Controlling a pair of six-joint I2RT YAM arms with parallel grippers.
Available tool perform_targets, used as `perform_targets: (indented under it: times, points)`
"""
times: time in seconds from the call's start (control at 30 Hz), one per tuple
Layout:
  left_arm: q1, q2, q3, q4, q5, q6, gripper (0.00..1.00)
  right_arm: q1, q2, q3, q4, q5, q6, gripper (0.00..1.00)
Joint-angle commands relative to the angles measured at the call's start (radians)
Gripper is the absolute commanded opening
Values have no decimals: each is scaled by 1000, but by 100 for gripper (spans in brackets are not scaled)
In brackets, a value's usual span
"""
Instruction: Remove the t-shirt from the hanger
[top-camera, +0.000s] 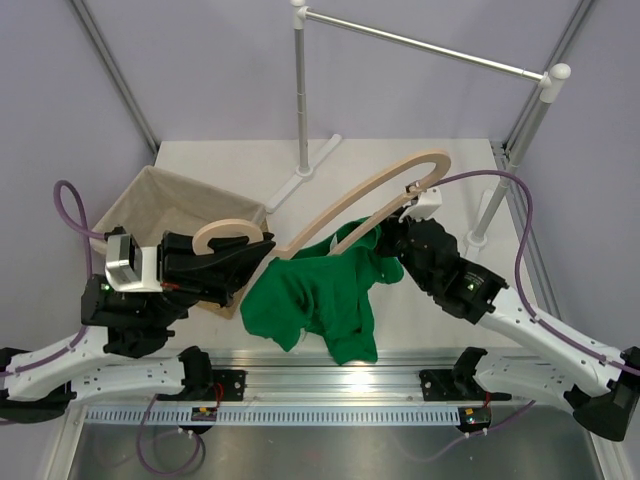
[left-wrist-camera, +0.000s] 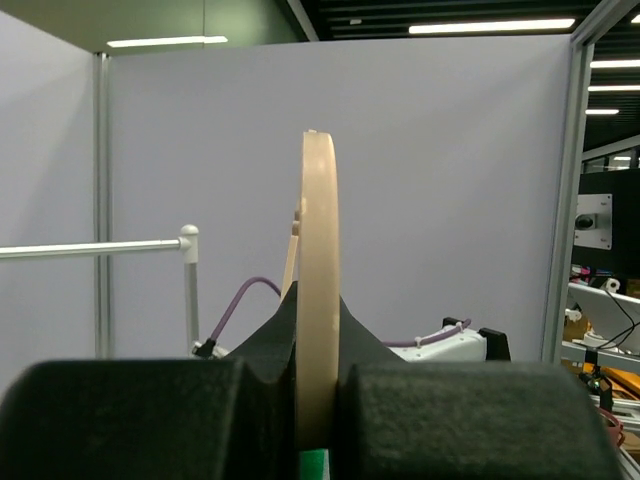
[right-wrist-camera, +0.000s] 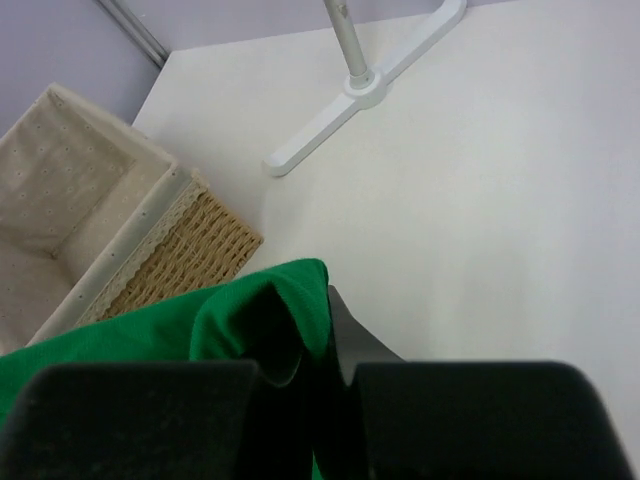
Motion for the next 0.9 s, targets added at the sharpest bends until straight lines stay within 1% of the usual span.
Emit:
perform_targets:
  times: [0.0, 0.03, 0.07, 0.1, 0.2, 0.23, 0.3, 0.33, 0.4, 0.43, 0.5, 0.53, 0.57, 0.6, 0.63, 0.7, 0.73, 0.8, 0.87]
  points:
    - [-5, 17, 66, 289, 83, 13, 0, -6, 8, -11, 10, 57, 16, 0]
    - [-5, 44, 77, 300, 94, 38, 0, -6, -1, -66, 49, 15, 12, 0]
    - [-3, 58, 86, 303, 95, 51, 0, -6, -14, -95, 91, -69, -11, 0]
    - [-3, 72, 101, 311, 94, 66, 0, -6, -12, -110, 131, -98, -17, 0]
    - [-3, 127, 130, 317, 91, 143, 0, -6, 27, -108, 118, -160, -37, 0]
    - [-3, 149, 135, 318, 86, 179, 0, -6, 38, -106, 123, -219, -48, 0]
    - [-3, 164, 132, 332, 65, 226, 0, -6, 66, -111, 159, -282, -48, 0]
    - [-3, 175, 127, 343, 56, 237, 0, -6, 80, -114, 170, -290, -40, 0]
    - [-3, 181, 118, 358, 43, 250, 0, -6, 92, -100, 161, -232, -27, 0]
    - [-3, 183, 120, 349, 43, 261, 0, -6, 112, -89, 153, -136, -19, 0]
    - [-3, 175, 124, 312, 42, 266, 0, -8, 139, -28, 121, -25, -20, 0]
    - [-3, 170, 120, 301, 42, 264, 0, -9, 168, -2, 110, 62, -27, 0]
    - [-3, 151, 115, 289, 42, 261, 0, -14, 184, 26, 92, 94, -30, 0]
    - [-5, 140, 107, 266, 42, 254, 0, -22, 198, 82, 80, 171, -33, 0]
    - [-3, 126, 100, 246, 42, 253, 0, -25, 230, 110, 63, 214, -34, 0]
    - [-3, 82, 100, 158, 28, 246, 0, -40, 261, 193, -4, 291, -18, 0]
    - [-5, 65, 98, 127, 22, 244, 0, -79, 282, 216, -29, 328, -5, 0]
    - [-5, 7, 72, 44, 0, 234, 0, -159, 297, 257, -58, 314, 18, 0]
    - [-5, -50, 52, 10, 0, 220, 0, -199, 305, 282, -45, 291, 4, 0]
